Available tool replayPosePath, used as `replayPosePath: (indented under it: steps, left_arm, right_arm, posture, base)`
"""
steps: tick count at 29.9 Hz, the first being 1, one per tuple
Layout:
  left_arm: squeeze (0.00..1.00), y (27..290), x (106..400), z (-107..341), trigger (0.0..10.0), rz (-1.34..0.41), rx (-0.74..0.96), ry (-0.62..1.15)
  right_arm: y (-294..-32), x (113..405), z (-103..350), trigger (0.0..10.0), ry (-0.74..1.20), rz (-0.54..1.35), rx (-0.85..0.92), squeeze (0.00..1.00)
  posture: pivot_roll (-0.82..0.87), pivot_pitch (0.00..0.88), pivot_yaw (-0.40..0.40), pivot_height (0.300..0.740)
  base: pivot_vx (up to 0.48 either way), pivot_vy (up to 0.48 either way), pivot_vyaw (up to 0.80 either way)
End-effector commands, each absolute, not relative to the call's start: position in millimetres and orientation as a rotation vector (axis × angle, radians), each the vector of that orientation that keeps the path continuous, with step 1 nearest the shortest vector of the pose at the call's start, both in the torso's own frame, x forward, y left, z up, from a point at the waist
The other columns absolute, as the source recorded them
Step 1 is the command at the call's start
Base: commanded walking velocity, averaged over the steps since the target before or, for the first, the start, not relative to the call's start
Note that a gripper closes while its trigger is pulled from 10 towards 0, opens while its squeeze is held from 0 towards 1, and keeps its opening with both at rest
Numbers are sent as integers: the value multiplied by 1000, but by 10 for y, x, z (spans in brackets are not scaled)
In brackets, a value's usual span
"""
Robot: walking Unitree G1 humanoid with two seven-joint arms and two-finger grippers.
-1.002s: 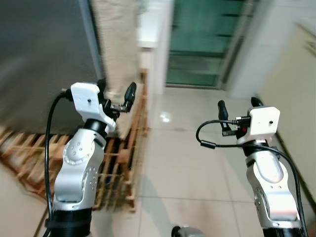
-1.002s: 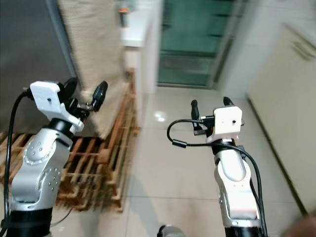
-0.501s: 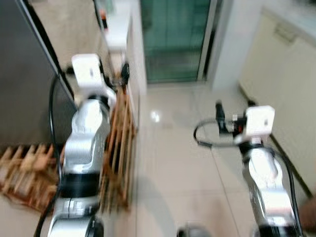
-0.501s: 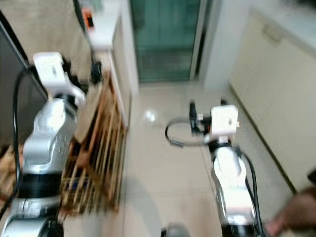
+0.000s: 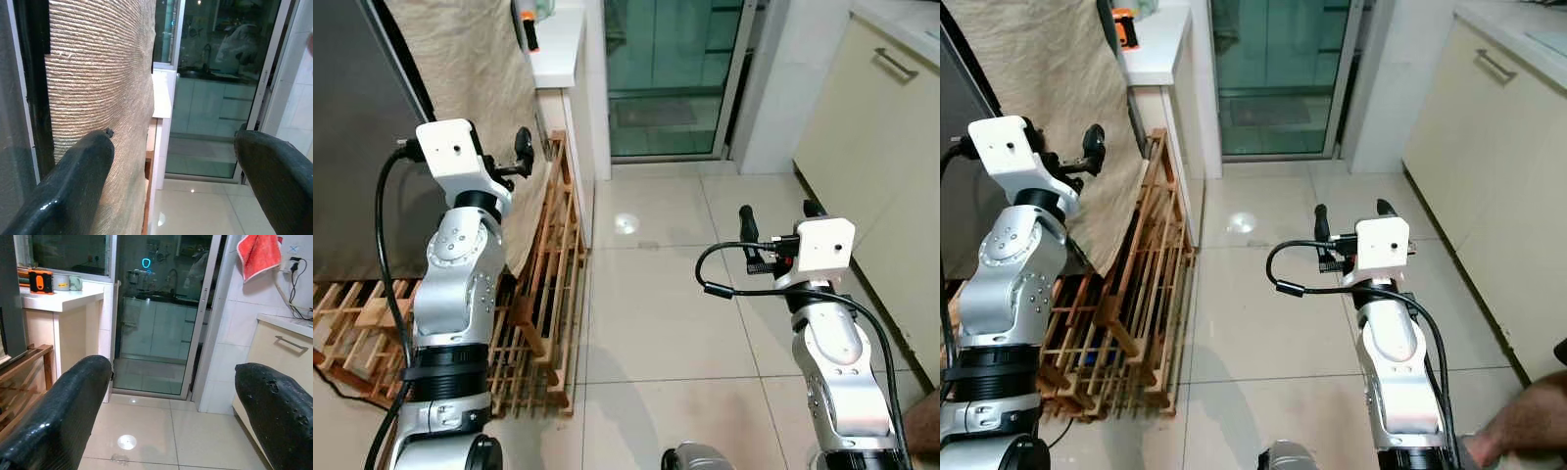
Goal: Restocking fridge
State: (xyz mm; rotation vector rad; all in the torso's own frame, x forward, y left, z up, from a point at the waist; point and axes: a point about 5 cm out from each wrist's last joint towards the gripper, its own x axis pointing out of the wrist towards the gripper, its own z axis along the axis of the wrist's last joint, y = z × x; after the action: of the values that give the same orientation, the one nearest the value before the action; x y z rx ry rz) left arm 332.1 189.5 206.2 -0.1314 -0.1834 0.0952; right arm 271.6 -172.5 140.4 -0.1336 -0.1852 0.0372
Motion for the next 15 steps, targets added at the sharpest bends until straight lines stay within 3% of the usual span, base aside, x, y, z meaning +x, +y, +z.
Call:
replayPosePath:
  steps: [1, 15]
  left_arm:
    - [0, 2094, 3243, 2060, 10000, 164, -142, -184]
    - [0, 2060, 3158, 2046, 10000, 113, -156, -186]
  right_arm:
    - [-1724, 2724, 1420, 10000, -198, 31, -136, 0]
    - [-1709, 2722, 1387, 10000, -187, 29, -130, 0]
  posture:
    - [-199, 0, 44, 740]
    - [-189, 9, 44, 740]
  base:
    - [0, 0, 0]
    - [0, 0, 0]
